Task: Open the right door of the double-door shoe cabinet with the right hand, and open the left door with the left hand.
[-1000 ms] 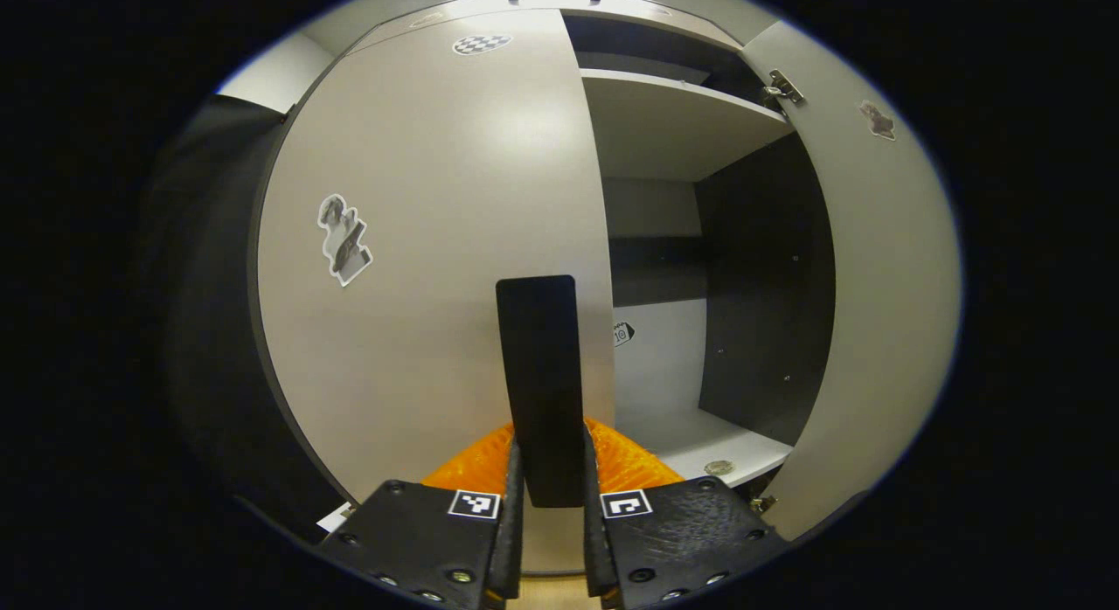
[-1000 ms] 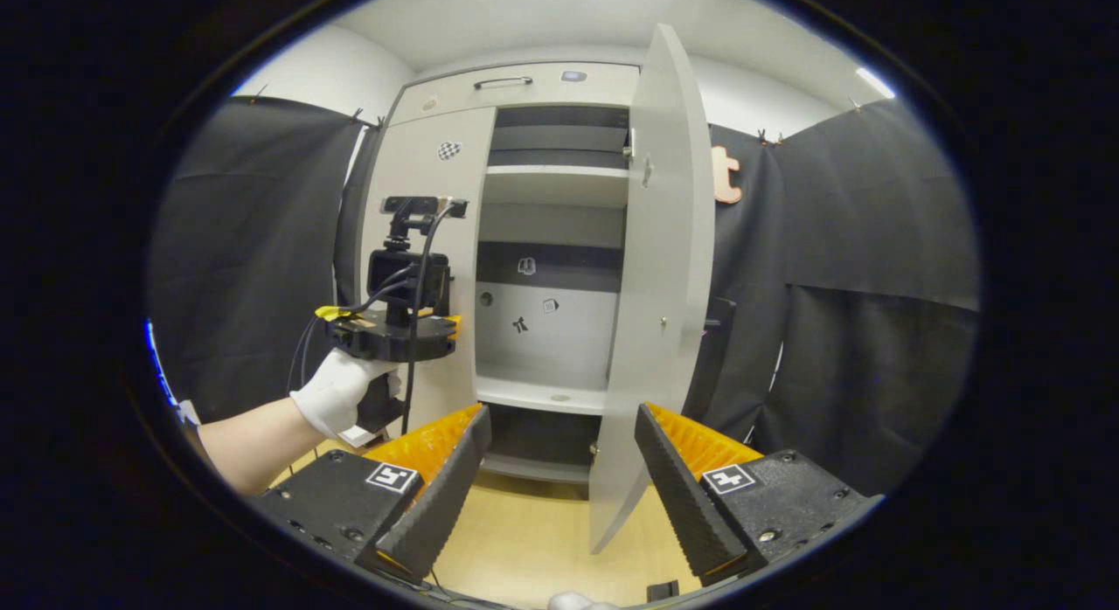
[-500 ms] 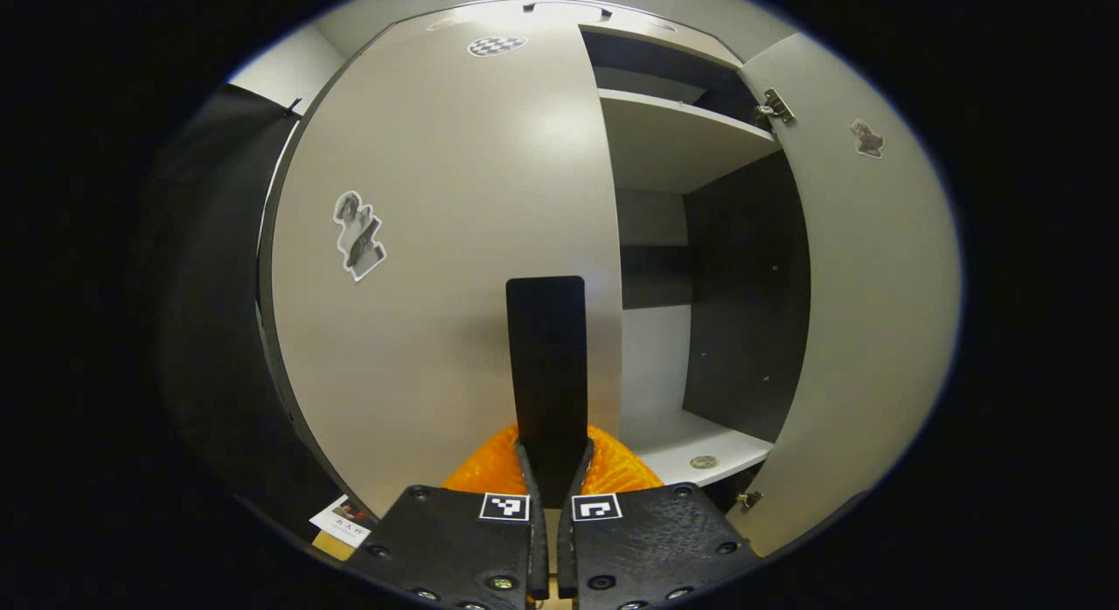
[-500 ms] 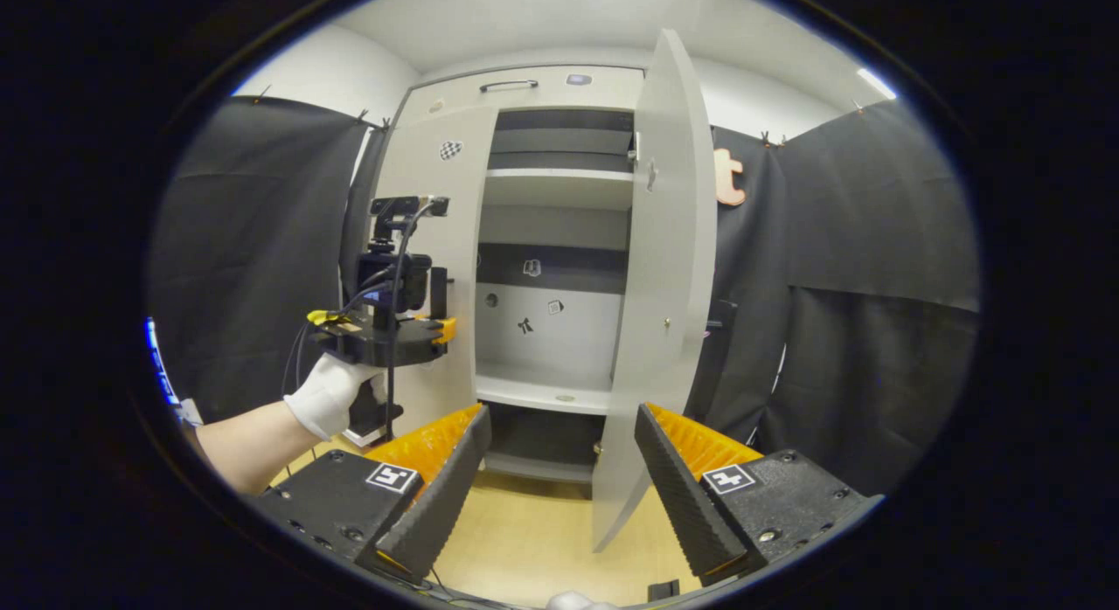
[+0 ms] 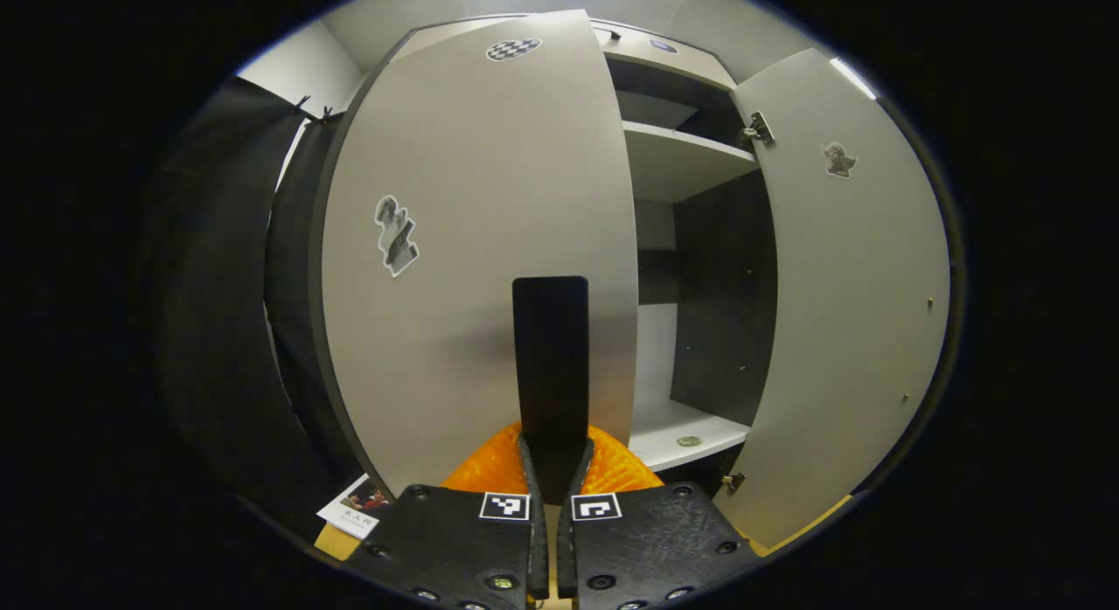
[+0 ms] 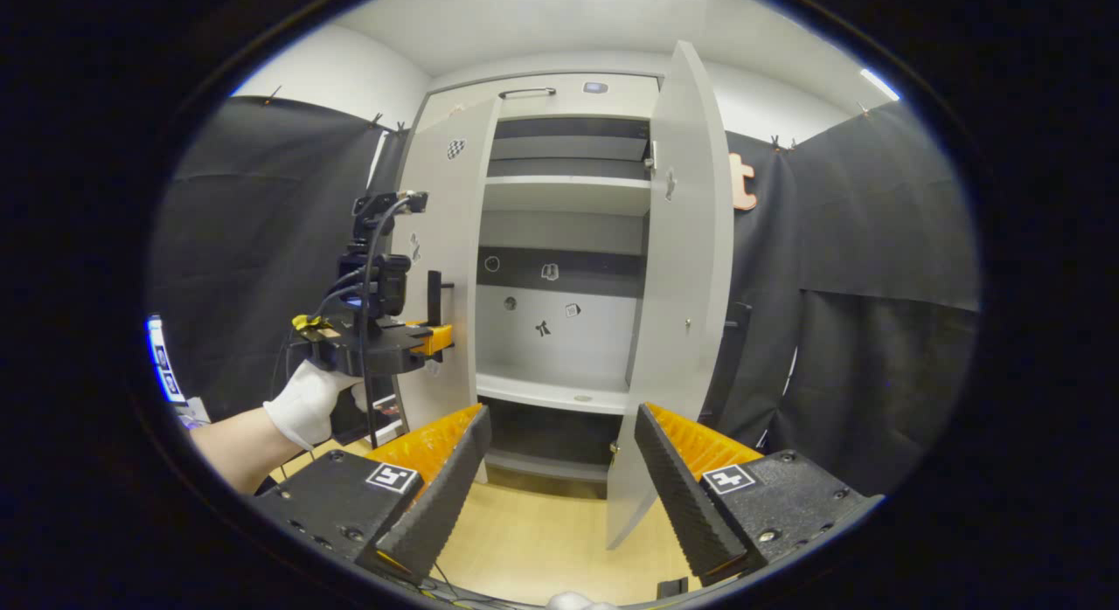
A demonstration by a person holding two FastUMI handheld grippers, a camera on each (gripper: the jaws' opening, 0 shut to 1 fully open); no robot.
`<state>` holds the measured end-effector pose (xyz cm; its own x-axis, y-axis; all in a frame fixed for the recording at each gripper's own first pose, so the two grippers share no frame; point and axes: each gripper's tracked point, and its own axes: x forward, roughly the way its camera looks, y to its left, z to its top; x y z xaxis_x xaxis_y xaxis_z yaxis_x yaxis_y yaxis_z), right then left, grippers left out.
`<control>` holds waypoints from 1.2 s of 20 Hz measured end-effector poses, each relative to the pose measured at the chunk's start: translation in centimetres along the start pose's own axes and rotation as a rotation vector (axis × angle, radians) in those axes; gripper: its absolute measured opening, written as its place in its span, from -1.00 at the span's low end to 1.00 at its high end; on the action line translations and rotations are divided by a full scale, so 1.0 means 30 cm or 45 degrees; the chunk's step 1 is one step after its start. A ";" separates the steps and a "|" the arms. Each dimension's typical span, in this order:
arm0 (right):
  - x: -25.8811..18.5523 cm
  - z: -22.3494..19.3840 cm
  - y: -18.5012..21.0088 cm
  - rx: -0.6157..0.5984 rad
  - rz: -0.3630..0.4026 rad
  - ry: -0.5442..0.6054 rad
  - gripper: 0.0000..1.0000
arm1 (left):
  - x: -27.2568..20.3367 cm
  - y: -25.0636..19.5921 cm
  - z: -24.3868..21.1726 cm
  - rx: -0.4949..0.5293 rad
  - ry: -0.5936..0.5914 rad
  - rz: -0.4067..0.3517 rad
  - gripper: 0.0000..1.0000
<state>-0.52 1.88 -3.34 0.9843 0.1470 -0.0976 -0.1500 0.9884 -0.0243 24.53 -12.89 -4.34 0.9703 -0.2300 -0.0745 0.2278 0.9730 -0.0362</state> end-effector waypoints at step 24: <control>-0.017 0.007 0.194 -0.006 0.093 -0.016 1.00 | -0.322 0.316 -0.038 -0.020 -0.012 0.191 -1.00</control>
<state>-1.87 7.58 -3.24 0.9719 0.2191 -0.0866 -0.2218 0.9748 -0.0226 17.21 -1.46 -5.10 0.9941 -0.0821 -0.0712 0.0793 0.9960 -0.0411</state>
